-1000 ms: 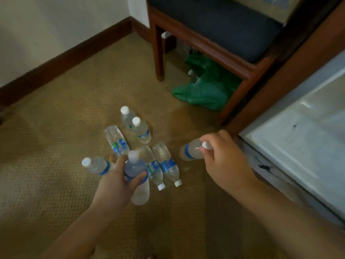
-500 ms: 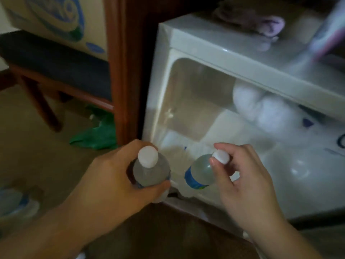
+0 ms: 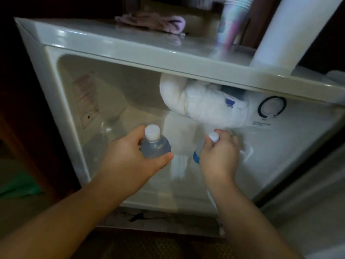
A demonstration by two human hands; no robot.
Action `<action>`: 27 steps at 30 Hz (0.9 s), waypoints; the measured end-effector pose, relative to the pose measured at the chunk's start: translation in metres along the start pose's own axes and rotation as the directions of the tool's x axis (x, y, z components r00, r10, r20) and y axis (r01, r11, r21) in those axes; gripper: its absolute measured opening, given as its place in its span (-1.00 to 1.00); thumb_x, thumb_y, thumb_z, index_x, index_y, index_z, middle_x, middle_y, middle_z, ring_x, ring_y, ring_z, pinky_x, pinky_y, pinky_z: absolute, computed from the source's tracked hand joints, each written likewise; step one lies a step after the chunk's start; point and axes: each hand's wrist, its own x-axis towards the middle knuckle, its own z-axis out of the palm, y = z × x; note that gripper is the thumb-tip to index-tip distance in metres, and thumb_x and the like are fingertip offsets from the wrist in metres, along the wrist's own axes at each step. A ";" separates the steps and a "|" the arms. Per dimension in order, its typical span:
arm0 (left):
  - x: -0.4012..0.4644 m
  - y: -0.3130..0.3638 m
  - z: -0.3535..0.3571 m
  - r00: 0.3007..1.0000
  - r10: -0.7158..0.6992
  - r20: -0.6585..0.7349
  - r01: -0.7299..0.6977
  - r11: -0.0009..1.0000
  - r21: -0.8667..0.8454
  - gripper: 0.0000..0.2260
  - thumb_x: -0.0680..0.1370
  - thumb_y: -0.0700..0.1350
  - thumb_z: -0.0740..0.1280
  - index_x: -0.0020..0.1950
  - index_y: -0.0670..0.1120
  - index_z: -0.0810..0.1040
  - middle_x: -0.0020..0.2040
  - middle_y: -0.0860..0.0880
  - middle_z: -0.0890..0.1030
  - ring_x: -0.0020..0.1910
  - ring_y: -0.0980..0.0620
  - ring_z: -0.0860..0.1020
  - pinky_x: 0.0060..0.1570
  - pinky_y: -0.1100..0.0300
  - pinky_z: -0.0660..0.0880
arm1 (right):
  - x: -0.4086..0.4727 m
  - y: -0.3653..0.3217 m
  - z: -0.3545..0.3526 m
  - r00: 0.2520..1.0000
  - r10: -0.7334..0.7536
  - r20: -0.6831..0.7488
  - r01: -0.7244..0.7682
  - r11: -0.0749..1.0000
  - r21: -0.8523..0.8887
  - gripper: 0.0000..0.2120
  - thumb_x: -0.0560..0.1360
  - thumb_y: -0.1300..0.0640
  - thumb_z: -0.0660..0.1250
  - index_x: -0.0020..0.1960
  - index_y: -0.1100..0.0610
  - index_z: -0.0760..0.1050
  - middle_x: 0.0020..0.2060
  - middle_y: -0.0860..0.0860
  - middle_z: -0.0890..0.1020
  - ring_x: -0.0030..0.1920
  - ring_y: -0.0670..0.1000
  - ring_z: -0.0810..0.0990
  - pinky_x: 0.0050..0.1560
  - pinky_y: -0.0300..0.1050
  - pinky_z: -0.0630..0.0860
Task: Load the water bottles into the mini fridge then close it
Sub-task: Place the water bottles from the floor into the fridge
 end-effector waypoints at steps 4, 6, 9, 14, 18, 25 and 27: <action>0.002 0.003 0.000 0.999 -0.027 0.035 0.025 0.999 0.030 -0.61 0.35 0.24 0.58 0.08 0.22 0.54 -0.13 0.22 0.65 -0.12 0.30 0.60 -0.30 0.48 0.43 | 0.010 -0.001 0.013 0.997 0.057 -0.045 -0.055 0.997 0.059 -0.74 0.61 0.18 0.33 0.26 0.25 0.55 0.15 0.20 0.52 0.08 0.20 0.54 -0.05 -0.27 0.21; 0.003 0.005 -0.003 0.998 -0.048 0.035 0.046 0.998 0.042 -0.59 0.35 0.23 0.59 0.11 0.21 0.55 -0.13 0.21 0.64 -0.15 0.24 0.61 -0.29 0.45 0.41 | 0.014 0.001 0.017 0.996 0.067 -0.054 -0.063 0.996 0.063 -0.75 0.59 0.21 0.35 0.24 0.28 0.56 0.14 0.24 0.54 0.09 0.22 0.54 -0.06 -0.30 0.19; 0.006 0.005 -0.007 0.997 -0.065 0.034 0.064 0.997 0.042 -0.59 0.36 0.19 0.60 0.12 0.19 0.55 -0.12 0.20 0.63 -0.16 0.23 0.59 -0.28 0.38 0.41 | 0.020 0.007 0.020 0.995 0.082 -0.062 -0.079 0.995 0.054 -0.74 0.60 0.21 0.36 0.25 0.29 0.56 0.15 0.24 0.55 0.09 0.20 0.55 -0.10 -0.35 0.13; 0.004 -0.005 -0.015 0.999 -0.021 0.045 0.020 1.000 0.016 -0.61 0.36 0.19 0.60 0.09 0.19 0.55 -0.11 0.19 0.64 -0.15 0.21 0.60 -0.23 0.30 0.49 | 0.038 0.017 0.029 0.996 0.054 -0.074 -0.056 0.998 -0.031 -0.68 0.55 0.18 0.42 0.23 0.34 0.55 0.17 0.27 0.60 0.20 0.26 0.56 0.19 -0.03 0.42; 0.003 -0.017 -0.016 0.999 0.001 0.044 0.000 1.000 -0.015 -0.62 0.36 0.19 0.60 0.07 0.17 0.57 -0.13 0.17 0.64 -0.16 0.23 0.60 -0.21 0.28 0.54 | 0.048 0.026 0.033 0.999 0.020 -0.042 -0.026 0.990 -0.139 -0.65 0.54 0.15 0.43 0.25 0.31 0.55 0.24 0.23 0.57 0.24 0.25 0.55 0.23 0.02 0.42; 0.018 -0.029 -0.001 0.998 0.003 0.056 -0.004 1.000 0.006 -0.65 0.34 0.20 0.60 0.01 0.20 0.56 -0.19 0.17 0.64 -0.19 0.21 0.61 -0.22 0.22 0.56 | 0.075 0.031 0.032 0.984 0.176 0.003 -0.173 0.971 -0.162 -0.65 0.63 0.10 0.30 0.30 0.33 0.47 0.22 0.23 0.59 0.31 0.20 0.52 0.30 -0.13 0.33; 0.024 -0.027 0.009 0.998 0.012 0.069 -0.011 1.000 -0.012 -0.66 0.34 0.18 0.61 0.00 0.23 0.55 -0.19 0.20 0.64 -0.18 0.25 0.60 -0.25 0.29 0.50 | 0.082 0.033 0.030 0.984 0.175 0.011 -0.169 0.961 -0.220 -0.61 0.66 0.06 0.27 0.34 0.34 0.45 0.25 0.22 0.59 0.33 0.19 0.51 0.34 -0.14 0.30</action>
